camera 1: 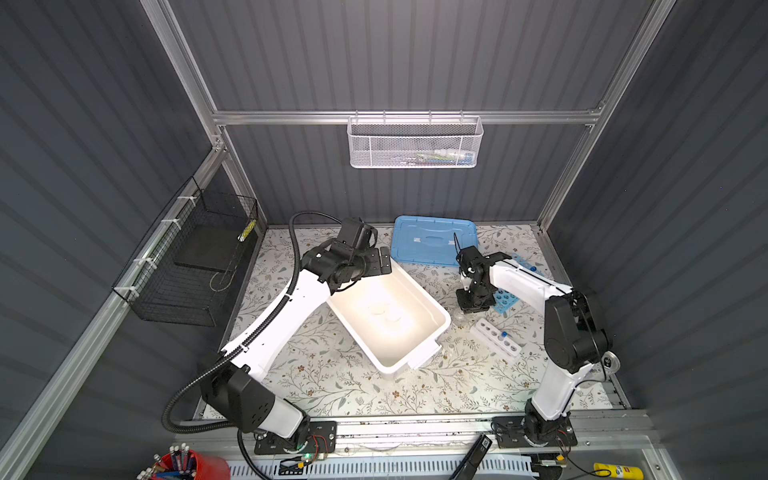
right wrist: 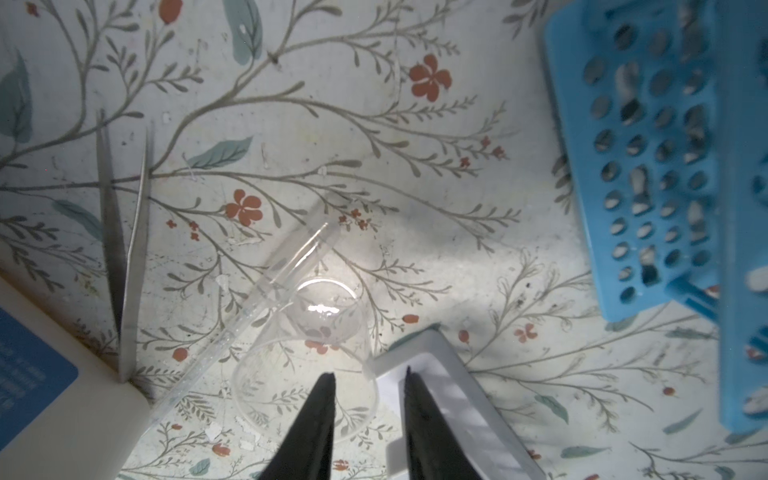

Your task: Organize the chemistry lab equipment

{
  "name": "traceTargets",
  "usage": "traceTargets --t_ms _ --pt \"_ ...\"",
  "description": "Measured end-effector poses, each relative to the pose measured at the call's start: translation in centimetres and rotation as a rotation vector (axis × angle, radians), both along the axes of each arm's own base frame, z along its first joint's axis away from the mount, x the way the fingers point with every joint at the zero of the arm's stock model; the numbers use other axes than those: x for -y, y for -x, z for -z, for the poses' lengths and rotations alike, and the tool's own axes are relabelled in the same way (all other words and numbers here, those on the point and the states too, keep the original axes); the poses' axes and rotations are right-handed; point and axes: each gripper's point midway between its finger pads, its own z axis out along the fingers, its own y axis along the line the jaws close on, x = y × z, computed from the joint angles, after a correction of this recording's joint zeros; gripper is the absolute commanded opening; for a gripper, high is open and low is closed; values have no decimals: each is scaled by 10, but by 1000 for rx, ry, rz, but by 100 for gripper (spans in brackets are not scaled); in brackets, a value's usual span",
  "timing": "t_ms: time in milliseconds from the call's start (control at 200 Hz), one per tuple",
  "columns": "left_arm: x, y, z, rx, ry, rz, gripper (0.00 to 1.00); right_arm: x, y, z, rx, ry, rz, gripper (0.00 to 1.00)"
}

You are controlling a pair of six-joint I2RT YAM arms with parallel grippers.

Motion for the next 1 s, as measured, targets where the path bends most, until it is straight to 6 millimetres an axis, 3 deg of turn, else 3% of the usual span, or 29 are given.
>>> traceTargets --t_ms 360,645,921,1001 --pt "-12 4 12 -26 -34 -52 100 0 -5 0 14 -5 -10 31" --pt "-24 11 18 -44 -72 -84 100 0 -5 21 -29 7 -15 26" --pt "-41 25 13 -44 -89 -130 100 -4 -7 24 -28 -8 -20 4" --pt "-47 30 13 -49 -100 -143 100 -5 -8 24 -24 -11 -25 2"
